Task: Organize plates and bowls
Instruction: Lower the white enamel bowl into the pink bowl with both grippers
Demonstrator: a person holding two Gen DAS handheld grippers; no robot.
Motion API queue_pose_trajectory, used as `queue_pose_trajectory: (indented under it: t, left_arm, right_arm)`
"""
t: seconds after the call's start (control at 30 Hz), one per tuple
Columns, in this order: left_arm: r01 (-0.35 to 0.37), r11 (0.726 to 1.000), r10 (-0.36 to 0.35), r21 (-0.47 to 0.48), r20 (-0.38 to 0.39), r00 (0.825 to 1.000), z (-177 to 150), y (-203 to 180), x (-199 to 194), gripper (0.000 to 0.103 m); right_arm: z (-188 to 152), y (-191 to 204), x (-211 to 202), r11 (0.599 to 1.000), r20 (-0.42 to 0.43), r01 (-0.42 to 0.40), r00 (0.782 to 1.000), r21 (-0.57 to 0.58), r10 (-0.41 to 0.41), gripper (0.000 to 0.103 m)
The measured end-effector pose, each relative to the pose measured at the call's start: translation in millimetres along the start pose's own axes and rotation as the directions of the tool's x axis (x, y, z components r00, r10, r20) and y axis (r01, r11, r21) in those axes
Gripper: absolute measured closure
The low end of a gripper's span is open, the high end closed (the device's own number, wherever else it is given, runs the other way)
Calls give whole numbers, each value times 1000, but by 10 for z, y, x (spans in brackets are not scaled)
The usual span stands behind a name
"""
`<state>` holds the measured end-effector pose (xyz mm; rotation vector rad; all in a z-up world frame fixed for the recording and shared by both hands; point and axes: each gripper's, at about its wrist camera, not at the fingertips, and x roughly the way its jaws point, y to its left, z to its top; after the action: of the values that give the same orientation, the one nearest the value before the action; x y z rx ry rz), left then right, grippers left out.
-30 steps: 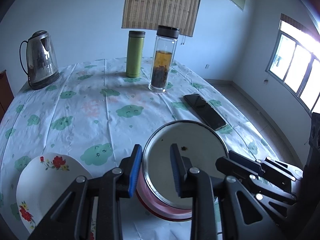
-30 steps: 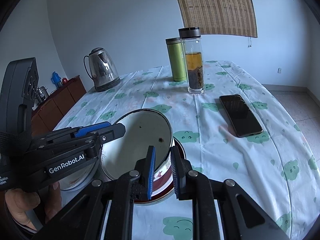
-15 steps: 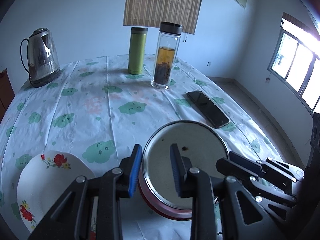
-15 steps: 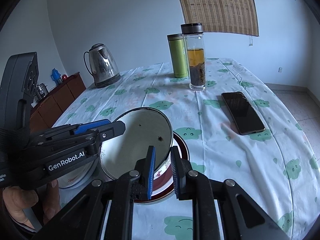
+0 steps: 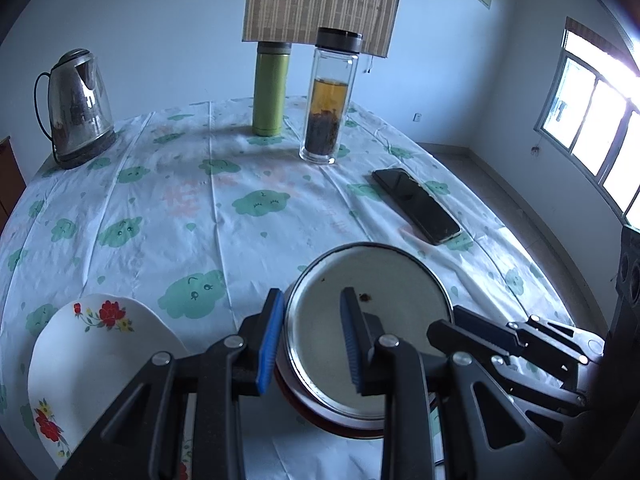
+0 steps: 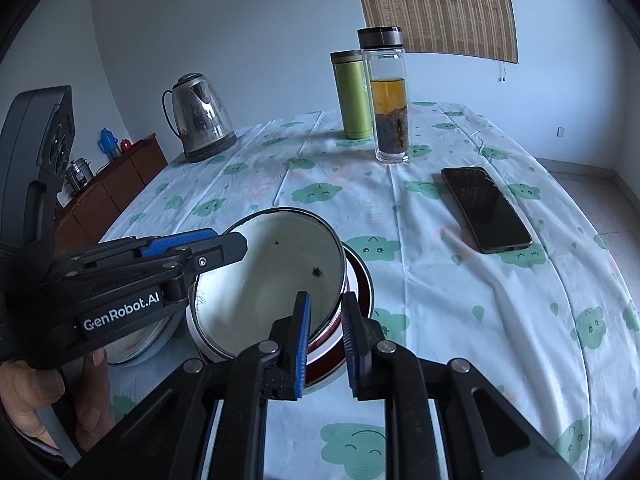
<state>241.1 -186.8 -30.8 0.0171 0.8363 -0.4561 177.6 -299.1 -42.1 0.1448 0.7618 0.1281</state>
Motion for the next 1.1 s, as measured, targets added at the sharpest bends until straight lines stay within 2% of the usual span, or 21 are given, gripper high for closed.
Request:
queue_pose_trajectory:
  t: [0.13, 0.3, 1.1]
  left_arm:
    - [4, 1000, -4, 1, -9, 1000, -14, -12, 4, 73]
    - [-5, 1000, 5, 14, -13, 1000, -46, -29, 23, 73]
    - [40, 999, -41, -10, -11, 999, -81, 32, 42, 73]
  right_arm:
    - [-2, 10, -10, 1000, 1, -2, 1000, -5, 2, 86]
    - [-2, 21, -11, 1000, 0, -2, 1000, -12, 2, 86]
    - [-11, 19, -23, 1000, 4, -11, 1000, -9, 11, 84]
